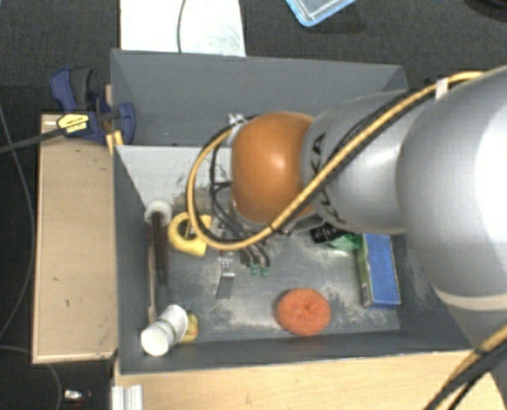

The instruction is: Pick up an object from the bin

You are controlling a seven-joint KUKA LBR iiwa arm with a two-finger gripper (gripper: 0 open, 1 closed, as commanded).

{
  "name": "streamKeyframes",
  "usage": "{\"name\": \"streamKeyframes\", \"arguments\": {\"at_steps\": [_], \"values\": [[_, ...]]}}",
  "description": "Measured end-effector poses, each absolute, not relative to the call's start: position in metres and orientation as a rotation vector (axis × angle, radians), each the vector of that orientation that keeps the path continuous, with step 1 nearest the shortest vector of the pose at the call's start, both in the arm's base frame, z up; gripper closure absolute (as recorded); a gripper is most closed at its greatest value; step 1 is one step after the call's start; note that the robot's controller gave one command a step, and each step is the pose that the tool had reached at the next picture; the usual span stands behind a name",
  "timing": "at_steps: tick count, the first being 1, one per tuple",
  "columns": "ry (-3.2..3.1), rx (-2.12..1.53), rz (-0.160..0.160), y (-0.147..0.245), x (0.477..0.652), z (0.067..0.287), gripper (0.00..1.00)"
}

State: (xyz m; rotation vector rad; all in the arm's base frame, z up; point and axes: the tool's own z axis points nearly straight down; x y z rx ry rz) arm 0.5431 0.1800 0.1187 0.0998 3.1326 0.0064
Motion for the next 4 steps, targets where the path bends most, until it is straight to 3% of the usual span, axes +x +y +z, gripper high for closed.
{"name": "streamKeyframes", "arguments": {"at_steps": [1,2,3,4], "values": [[3.102,0.457,0.006,0.148,0.582,0.11,0.0],[3.101,0.483,0.004,0.204,0.559,0.082,0.0],[3.1,0.477,0.004,0.149,0.555,0.134,0.0],[3.136,0.041,0.005,0.148,0.537,0.167,0.0]]}}
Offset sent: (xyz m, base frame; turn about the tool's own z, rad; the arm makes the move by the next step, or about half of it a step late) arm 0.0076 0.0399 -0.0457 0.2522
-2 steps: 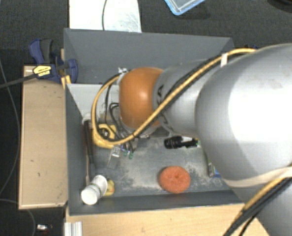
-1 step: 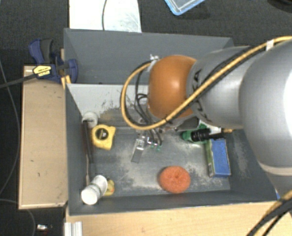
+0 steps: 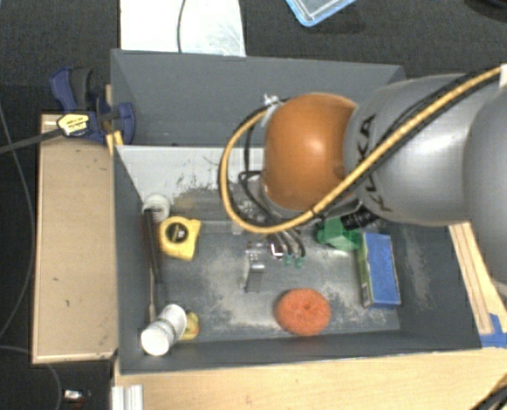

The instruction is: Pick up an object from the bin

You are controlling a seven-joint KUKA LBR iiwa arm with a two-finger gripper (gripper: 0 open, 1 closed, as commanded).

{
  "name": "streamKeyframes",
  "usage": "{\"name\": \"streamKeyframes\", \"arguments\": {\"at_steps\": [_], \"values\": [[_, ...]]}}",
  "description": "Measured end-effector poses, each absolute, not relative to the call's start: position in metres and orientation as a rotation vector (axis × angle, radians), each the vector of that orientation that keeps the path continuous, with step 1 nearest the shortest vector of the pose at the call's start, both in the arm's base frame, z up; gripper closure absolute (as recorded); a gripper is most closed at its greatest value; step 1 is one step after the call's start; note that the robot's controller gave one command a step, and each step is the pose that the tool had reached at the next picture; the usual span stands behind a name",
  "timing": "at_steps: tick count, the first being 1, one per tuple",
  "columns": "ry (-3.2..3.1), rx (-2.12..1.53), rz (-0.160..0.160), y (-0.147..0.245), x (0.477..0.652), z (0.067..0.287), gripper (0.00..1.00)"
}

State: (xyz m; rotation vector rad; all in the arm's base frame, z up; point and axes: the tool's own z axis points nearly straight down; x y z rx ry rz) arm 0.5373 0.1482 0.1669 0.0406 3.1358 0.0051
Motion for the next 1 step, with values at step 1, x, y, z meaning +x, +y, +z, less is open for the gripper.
{"name": "streamKeyframes", "arguments": {"at_steps": [1], "values": [[3.134,-0.008,0.005,0.132,0.5355,0.1485,0.0]]}}
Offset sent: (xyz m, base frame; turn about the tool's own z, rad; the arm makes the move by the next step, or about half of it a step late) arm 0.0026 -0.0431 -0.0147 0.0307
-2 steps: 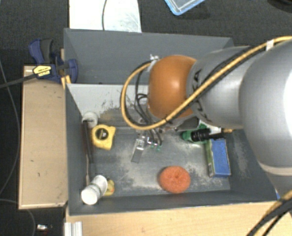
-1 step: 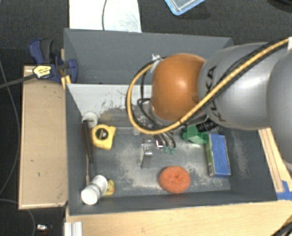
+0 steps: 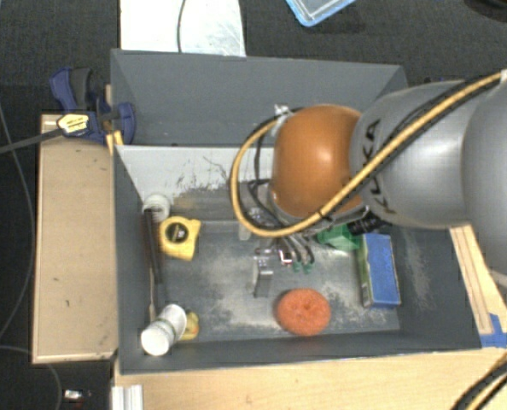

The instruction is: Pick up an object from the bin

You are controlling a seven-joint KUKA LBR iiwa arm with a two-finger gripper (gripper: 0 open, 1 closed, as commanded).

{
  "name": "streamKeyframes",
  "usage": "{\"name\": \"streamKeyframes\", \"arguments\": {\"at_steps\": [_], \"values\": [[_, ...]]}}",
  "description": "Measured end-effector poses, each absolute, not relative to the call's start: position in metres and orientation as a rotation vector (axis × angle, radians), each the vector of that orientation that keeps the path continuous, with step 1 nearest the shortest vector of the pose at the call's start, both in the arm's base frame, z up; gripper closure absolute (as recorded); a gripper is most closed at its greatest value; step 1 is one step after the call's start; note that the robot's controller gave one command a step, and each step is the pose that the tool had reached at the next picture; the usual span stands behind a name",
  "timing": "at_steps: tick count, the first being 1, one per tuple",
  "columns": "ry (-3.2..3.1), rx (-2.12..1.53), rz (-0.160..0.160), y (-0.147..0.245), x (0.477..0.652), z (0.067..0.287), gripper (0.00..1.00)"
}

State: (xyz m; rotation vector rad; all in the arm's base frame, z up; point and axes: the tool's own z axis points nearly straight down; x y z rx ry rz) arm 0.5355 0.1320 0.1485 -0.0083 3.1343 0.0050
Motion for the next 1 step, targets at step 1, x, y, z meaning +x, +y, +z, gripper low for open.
{"name": "streamKeyframes", "arguments": {"at_steps": [1], "values": [[3.104,0.428,0.01,0.1202,0.5374,0.1496,0.0]]}}
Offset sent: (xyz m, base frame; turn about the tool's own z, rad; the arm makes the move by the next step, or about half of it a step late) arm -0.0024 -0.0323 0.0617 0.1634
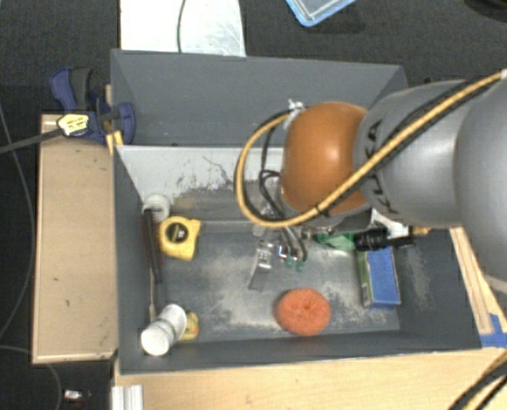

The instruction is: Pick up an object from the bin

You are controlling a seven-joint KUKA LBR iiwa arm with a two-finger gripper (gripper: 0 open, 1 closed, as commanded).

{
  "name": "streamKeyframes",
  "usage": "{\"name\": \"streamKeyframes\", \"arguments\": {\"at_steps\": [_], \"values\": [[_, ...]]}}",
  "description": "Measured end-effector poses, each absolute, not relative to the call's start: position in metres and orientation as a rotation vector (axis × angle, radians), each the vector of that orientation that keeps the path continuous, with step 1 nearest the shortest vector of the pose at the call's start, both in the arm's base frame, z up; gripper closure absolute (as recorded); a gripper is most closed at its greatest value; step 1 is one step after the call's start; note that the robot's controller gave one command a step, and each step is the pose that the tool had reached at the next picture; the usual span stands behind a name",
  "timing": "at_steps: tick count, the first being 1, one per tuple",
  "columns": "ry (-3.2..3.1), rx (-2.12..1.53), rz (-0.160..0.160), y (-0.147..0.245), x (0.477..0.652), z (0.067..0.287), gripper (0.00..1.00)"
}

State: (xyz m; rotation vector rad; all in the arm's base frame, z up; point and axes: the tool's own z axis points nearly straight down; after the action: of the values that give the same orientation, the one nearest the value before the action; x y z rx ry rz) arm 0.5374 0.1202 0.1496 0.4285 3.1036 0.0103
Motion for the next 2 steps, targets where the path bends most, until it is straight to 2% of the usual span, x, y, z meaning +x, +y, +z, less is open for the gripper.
{"name": "streamKeyframes", "arguments": {"at_steps": [1,2], "values": [[3.124,0.248,0.007,0.101,0.534,0.21,0.0],[3.069,0.637,0.009,0.094,0.528,0.154,0.0]]}}
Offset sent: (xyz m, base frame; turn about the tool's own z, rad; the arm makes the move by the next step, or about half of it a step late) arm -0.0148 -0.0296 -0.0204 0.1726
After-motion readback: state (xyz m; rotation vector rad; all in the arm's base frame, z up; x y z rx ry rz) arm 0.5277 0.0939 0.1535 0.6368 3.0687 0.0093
